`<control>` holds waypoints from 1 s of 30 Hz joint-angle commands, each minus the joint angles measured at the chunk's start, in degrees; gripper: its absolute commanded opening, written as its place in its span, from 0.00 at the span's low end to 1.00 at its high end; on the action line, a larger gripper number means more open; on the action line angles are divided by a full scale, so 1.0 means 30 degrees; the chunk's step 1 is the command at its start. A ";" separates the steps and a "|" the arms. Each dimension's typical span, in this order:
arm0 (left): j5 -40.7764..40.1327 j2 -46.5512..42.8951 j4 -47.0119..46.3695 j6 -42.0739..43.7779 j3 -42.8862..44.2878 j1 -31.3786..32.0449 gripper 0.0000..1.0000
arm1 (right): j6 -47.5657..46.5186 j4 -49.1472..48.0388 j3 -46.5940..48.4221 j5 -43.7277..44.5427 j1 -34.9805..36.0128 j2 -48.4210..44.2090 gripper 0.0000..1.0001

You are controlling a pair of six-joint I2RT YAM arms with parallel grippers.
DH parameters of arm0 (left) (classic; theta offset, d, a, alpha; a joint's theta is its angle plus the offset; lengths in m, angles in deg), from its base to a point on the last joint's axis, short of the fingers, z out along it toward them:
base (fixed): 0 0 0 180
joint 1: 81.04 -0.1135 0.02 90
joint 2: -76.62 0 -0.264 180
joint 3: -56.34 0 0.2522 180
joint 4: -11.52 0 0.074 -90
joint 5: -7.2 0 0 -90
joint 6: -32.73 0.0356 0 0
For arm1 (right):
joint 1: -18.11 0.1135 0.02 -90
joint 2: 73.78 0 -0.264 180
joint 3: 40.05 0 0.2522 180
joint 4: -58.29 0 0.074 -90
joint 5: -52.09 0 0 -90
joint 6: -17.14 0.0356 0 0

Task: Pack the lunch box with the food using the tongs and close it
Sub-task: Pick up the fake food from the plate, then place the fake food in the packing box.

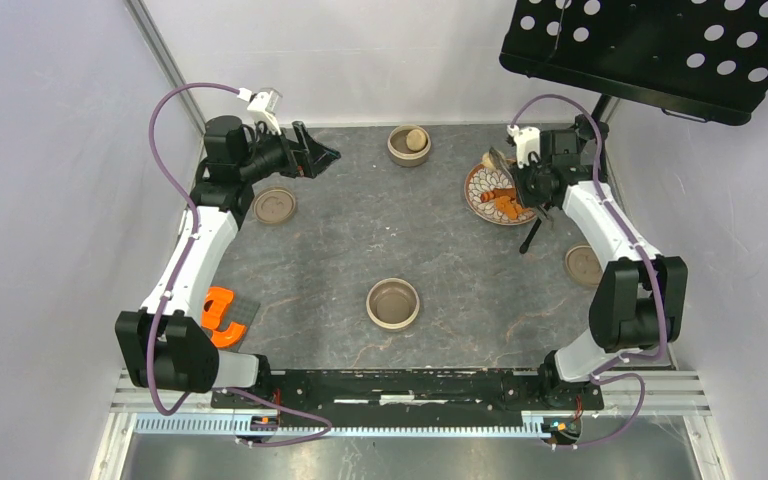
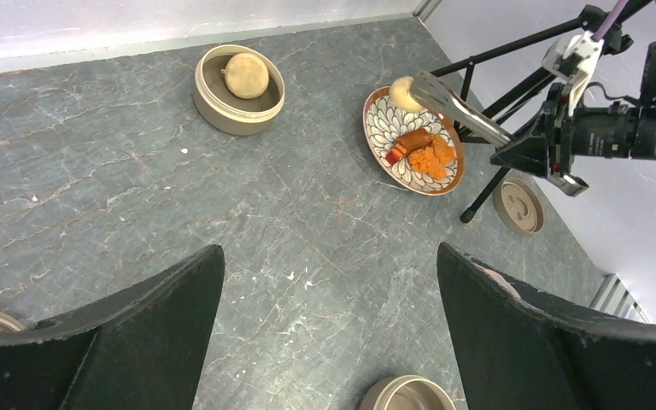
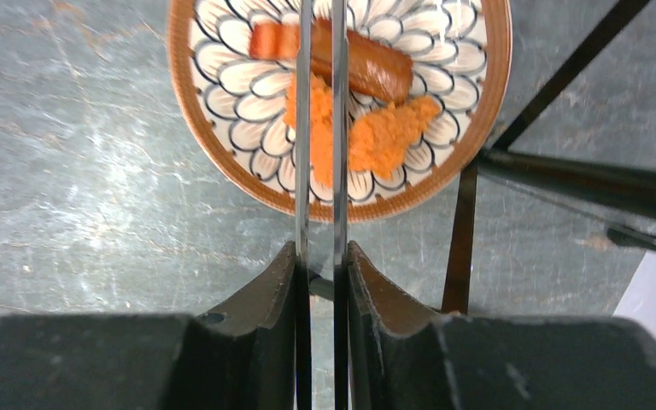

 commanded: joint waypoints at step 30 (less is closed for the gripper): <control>-0.0423 -0.0405 0.0017 0.0747 0.0695 -0.0298 1.00 | 0.0904 -0.7400 0.7455 -0.2001 0.5780 0.7866 0.00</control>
